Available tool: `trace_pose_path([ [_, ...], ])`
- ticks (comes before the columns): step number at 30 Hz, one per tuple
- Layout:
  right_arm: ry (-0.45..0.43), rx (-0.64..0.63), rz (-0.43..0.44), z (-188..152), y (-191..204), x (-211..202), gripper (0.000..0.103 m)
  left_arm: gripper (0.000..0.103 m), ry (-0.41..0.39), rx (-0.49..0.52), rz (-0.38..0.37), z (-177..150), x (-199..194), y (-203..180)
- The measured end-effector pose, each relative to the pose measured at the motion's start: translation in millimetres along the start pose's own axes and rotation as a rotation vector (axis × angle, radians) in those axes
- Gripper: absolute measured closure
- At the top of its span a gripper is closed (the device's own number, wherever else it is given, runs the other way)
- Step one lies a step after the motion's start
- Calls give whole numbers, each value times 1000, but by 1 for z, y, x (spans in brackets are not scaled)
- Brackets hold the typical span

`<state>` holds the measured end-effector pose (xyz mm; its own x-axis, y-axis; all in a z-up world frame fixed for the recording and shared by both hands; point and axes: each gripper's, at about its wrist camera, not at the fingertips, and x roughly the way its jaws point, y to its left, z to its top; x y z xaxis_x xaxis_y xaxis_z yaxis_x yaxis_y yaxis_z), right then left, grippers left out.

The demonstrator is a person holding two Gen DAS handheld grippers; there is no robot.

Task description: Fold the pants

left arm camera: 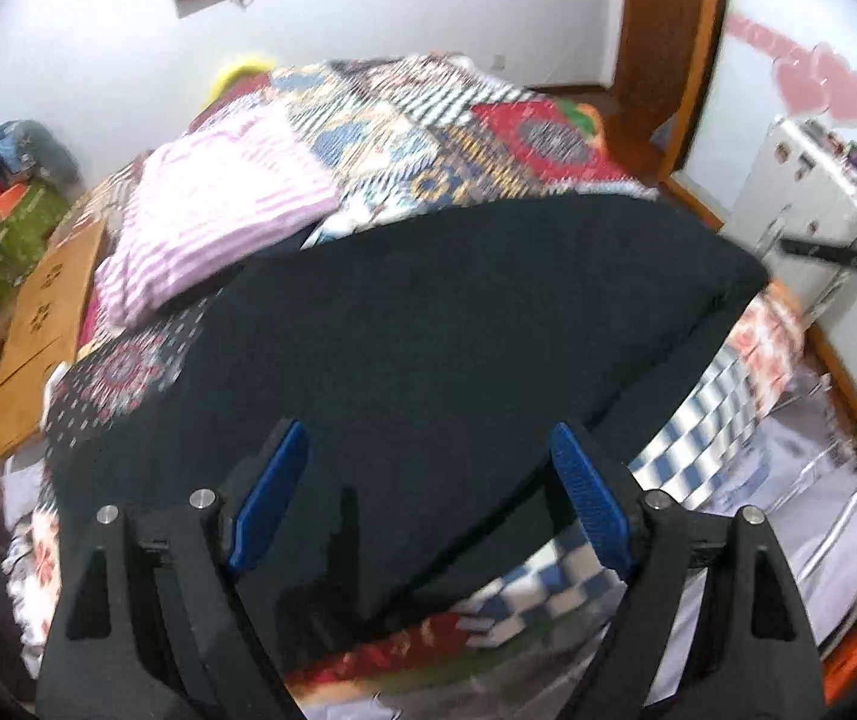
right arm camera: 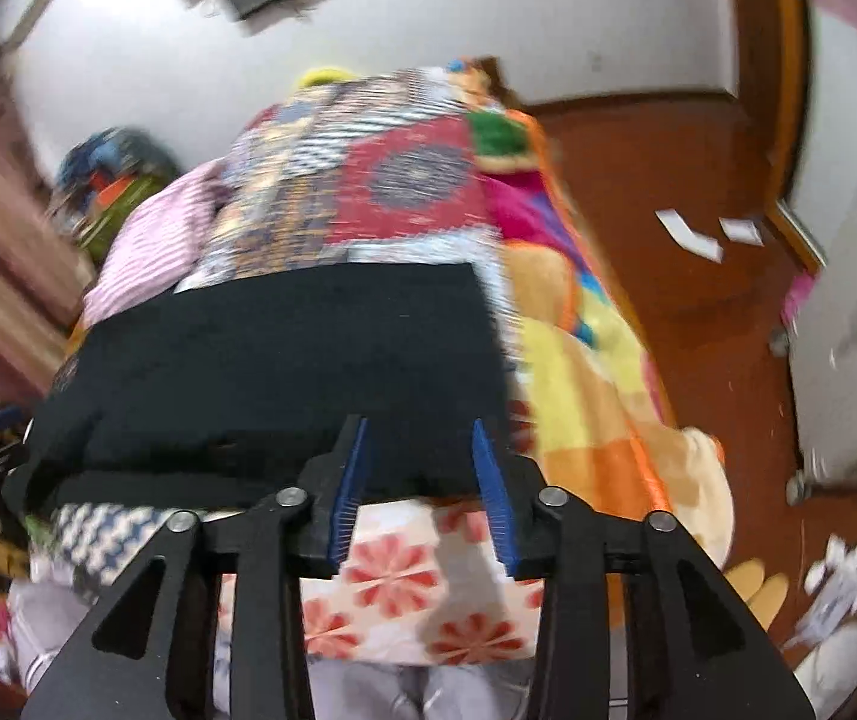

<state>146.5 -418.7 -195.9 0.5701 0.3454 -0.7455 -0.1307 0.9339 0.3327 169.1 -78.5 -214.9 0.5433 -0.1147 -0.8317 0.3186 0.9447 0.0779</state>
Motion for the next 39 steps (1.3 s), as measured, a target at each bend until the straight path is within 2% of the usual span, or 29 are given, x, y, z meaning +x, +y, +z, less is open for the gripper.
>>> trace_pose_path([
  [2, 11, -49, 88, 0, 28, 3, 62, 19, 31, -10, 6, -10, 7, 1],
  [4, 32, -93, 138, -2, 49, 10, 62, 19, 38, -18, 3, -19, 9, 0],
  [8, 73, -235, 139, -8, 92, 34, 62, 19, 48, 7, 47, -30, 15, -4],
  [11, 116, -229, 180, -8, 101, 51, 62, 19, 51, -7, 56, -33, 22, -4],
  [13, 150, -234, 183, -7, 102, 61, 62, 25, 25, -22, 48, -31, 23, -2],
  [15, 170, -269, 153, -9, 104, 66, 62, 40, 18, -20, 33, -29, 25, -4],
  [16, 173, -289, 140, -10, 106, 67, 62, 43, 13, -17, 19, -28, 26, -6],
  [18, 176, -315, 99, -13, 107, 68, 57, 60, 7, -8, -1, -26, 26, -10],
  [20, 187, -295, 116, -12, 104, 72, 52, 68, 0, 7, -12, -23, 27, -14],
  [22, 215, -252, 168, -12, 101, 77, 52, 73, -7, 22, -10, -22, 27, -18],
  [27, 205, -275, 150, -20, 110, 80, 52, 77, -7, 27, -24, -20, 28, -18],
  [32, 206, -150, 277, -16, 107, 86, 49, 86, -6, 13, -42, -18, 27, -16],
  [39, 177, -126, 289, -13, 117, 87, 49, 91, -25, 20, -36, -18, 22, -18],
])
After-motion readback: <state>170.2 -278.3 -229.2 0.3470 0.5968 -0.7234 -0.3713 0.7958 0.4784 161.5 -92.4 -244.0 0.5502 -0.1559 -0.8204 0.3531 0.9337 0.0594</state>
